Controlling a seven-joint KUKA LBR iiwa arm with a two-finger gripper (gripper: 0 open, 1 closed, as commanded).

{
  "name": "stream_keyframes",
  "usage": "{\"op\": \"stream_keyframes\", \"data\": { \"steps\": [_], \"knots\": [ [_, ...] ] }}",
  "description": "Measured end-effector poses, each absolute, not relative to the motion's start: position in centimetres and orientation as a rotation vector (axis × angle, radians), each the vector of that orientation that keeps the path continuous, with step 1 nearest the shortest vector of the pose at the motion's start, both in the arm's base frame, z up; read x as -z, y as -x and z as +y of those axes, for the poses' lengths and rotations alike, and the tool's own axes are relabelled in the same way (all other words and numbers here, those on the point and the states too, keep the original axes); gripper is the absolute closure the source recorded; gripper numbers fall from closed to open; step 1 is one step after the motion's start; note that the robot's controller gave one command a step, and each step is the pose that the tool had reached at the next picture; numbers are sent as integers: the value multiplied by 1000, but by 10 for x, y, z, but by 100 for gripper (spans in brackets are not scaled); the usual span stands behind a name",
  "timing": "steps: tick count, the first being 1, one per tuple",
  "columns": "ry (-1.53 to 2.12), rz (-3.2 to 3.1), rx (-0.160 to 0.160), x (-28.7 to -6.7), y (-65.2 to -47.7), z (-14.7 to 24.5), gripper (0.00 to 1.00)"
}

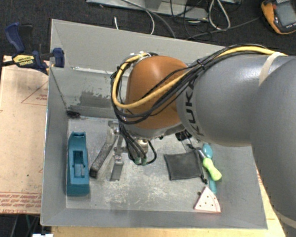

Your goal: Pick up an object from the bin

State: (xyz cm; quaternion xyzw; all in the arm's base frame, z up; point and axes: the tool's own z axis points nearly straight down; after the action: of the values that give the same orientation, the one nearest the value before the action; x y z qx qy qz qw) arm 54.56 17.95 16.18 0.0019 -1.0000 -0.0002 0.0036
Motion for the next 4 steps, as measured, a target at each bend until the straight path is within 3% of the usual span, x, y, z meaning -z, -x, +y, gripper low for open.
{"op": "stream_keyframes", "data": {
  "steps": [1, 3, 4],
  "knots": [
    [0, -3142, 3, -166, -548, 179, 0],
    [-482, -3141, 22, -75, -576, 167, 0],
    [-932, -3022, 3, -92, -579, 166, 0]
  ]
}}
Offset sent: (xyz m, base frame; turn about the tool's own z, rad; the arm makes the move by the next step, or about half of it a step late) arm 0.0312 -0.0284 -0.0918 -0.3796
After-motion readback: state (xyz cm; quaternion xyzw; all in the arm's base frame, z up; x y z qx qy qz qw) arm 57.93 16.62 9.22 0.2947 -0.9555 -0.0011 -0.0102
